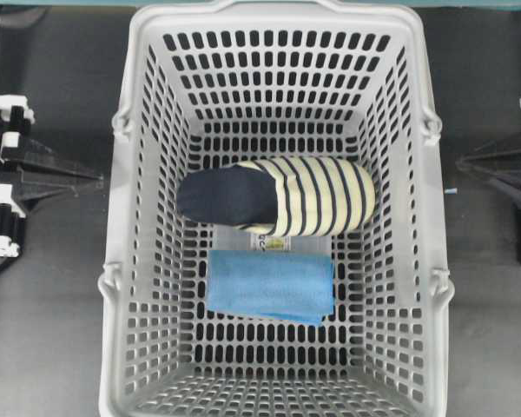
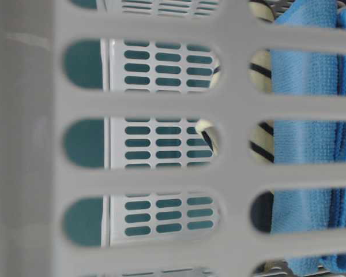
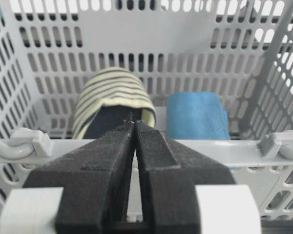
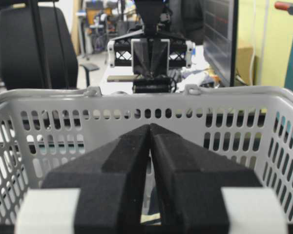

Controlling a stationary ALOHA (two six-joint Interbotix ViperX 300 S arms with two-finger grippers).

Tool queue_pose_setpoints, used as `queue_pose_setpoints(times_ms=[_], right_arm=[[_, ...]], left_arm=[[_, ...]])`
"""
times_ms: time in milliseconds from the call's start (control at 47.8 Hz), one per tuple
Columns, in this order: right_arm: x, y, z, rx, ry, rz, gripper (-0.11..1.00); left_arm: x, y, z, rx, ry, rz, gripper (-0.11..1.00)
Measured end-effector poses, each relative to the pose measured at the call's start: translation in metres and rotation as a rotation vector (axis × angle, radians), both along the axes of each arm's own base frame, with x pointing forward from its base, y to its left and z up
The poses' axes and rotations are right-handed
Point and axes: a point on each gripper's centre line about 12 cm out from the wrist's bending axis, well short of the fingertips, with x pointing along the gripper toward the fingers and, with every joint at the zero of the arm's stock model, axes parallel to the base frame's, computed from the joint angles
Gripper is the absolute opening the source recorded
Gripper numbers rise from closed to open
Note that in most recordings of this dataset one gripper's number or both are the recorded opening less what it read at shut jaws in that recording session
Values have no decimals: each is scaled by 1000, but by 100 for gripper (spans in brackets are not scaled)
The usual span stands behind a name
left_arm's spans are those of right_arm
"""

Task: Pick up the blue cloth from the shopping basket with the left arm.
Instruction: 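Move the left gripper over the basket toward the blue cloth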

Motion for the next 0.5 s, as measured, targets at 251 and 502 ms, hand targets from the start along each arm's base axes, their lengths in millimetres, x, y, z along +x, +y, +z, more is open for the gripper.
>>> queue_pose_setpoints(times_ms=[251,502], right_arm=[[-1,-1,-14,23,121,-6,0],[-8,-1,-16,31,279,-4,0]], left_arm=[[11,0,47,20,98,0,0],[52,-11,70,35,398,-38,0]])
